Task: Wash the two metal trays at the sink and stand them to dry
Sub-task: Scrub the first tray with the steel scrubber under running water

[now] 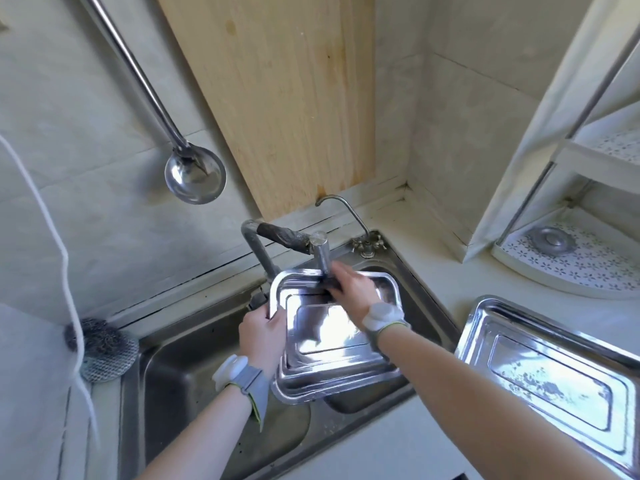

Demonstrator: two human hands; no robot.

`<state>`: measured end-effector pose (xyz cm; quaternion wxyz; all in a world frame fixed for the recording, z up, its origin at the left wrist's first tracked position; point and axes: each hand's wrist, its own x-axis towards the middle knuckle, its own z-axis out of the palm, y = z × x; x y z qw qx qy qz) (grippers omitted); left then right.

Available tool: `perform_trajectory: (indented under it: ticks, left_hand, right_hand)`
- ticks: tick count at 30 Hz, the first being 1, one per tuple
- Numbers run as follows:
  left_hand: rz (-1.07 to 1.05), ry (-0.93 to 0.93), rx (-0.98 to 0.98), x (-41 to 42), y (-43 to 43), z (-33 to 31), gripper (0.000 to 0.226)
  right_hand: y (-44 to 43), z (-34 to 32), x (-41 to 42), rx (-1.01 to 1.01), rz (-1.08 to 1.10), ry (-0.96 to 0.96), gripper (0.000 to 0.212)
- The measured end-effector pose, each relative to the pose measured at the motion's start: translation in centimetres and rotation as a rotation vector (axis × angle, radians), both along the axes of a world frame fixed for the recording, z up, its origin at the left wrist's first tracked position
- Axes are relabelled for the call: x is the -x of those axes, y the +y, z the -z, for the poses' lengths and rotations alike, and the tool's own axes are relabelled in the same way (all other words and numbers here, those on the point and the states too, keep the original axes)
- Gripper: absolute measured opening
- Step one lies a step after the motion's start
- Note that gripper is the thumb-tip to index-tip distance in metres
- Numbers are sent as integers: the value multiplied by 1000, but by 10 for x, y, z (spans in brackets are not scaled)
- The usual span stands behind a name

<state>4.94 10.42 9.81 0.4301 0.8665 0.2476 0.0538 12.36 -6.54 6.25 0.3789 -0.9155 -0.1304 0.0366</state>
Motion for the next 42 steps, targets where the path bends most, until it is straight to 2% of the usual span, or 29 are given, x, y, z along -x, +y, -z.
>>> perform_trajectory:
  ticks: [4,6,9,11,13,16,18,20,22,24,26,27,32,36,37,40,42]
  left_hand:
    - [33,-43,50,14,17,-1,40]
    - [21,-61,87,15,13,-1,39]
    - [7,-75,175,14,11,3,37]
    - [28,-27,196,11,13,8,31]
    - [43,94,179,3,17,15,20]
    - [104,236,112,-7,17,21,19]
    - [182,231,95,-14,11,19,43]
    - [256,231,128,-20,-1,14,58]
    - [342,258,169,-24,-20,9,63]
    - [403,275,134,-30,-37,8,52]
    - [394,261,10,-33,-47,3,24]
    - [365,247,-49,-34,-49,1,18]
    - [310,217,-132,-42,-46,1,18]
    - [296,200,-78,-42,-44,0,8]
    - [292,203,-72,-41,-45,-1,9]
    - [273,188,-48,-43,-49,-1,15]
    - [269,180,-62,-42,-40,4,23]
  right_hand:
    - [-65,34,-10,118,382,317,40]
    - [-71,44,-8,23,522,431,34]
    - [-73,63,-5,-280,702,646,41]
    - [-77,68,-6,-346,739,639,35]
    - [-80,51,-10,-259,749,505,27]
    - [-89,23,-26,-132,702,287,21]
    - [-90,4,-36,6,612,181,21]
    - [-82,-12,-41,126,455,110,22]
    - [-67,-20,-39,224,241,59,27]
    - [-46,-21,-31,295,36,21,34]
    - [-27,-18,-20,330,-98,-28,36]
    - [-19,-16,-15,336,-136,-61,36]
    - [-15,-9,-8,354,-143,-154,49]
    - [-43,-15,-25,372,210,130,66]
    - [-32,-20,-23,375,197,132,70]
    - [12,-13,-6,320,-105,-6,75]
    - [2,-7,-10,253,-116,30,70]
